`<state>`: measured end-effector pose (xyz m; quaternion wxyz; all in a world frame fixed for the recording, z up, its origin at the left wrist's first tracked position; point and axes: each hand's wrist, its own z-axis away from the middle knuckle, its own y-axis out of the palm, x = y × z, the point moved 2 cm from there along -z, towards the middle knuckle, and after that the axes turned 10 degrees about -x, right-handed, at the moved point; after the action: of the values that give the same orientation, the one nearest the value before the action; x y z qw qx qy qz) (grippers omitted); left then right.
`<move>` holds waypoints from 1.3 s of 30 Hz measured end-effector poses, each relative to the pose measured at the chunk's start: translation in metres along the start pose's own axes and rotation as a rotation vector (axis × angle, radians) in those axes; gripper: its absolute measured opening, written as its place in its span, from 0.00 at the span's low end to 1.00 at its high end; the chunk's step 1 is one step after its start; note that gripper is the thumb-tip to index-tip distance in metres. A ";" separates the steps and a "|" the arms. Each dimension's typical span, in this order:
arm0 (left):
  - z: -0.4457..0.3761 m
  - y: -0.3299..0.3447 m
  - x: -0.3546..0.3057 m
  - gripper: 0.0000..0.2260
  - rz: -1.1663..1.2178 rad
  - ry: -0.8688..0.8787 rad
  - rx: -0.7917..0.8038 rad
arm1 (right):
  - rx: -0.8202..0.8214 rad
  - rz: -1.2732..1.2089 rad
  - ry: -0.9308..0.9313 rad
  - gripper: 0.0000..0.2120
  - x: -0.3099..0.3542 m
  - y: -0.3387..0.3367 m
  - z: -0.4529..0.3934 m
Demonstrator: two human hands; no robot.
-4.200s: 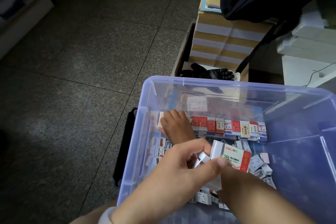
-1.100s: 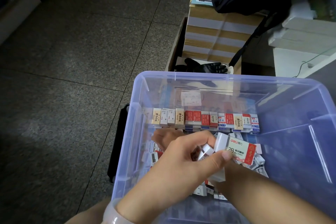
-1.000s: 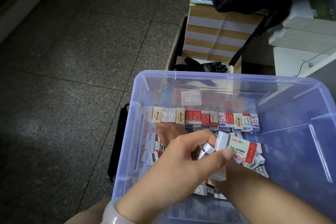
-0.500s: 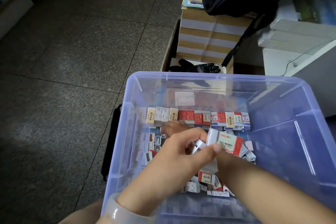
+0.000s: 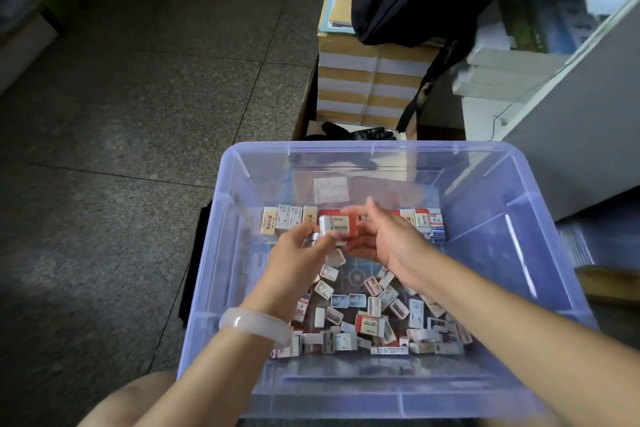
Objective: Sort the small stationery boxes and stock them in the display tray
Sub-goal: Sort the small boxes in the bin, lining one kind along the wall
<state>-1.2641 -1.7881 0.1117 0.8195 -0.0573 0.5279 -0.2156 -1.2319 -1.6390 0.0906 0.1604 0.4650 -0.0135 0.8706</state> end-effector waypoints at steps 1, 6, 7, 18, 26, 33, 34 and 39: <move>0.001 0.001 0.004 0.09 -0.025 -0.001 0.012 | 0.030 0.070 -0.064 0.11 0.001 0.000 0.006; 0.006 0.003 0.026 0.03 -0.116 -0.025 0.121 | -0.090 0.253 -0.038 0.08 -0.011 -0.013 0.007; 0.003 0.001 0.030 0.04 -0.173 -0.030 0.137 | -0.157 0.242 0.004 0.08 -0.014 -0.020 0.004; -0.076 0.040 0.044 0.12 -0.248 -0.091 -0.151 | -0.668 0.107 0.130 0.07 -0.042 -0.006 -0.053; -0.086 0.054 0.041 0.10 -0.243 -0.094 -0.388 | -0.579 0.129 0.120 0.15 -0.052 0.010 -0.063; -0.079 0.048 0.045 0.07 -0.247 -0.055 -0.427 | -0.353 0.200 0.139 0.25 -0.054 0.021 -0.061; -0.076 0.048 0.045 0.06 -0.279 -0.024 -0.393 | -0.328 0.203 0.146 0.25 -0.056 0.023 -0.062; -0.070 0.048 0.053 0.06 -0.525 0.339 -0.253 | -0.329 0.338 0.114 0.24 -0.060 0.022 -0.063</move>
<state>-1.2938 -1.7577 0.0213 0.6231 -0.2559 0.6462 -0.3587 -1.2581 -1.6649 0.0082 0.0864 0.3739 -0.2237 0.8959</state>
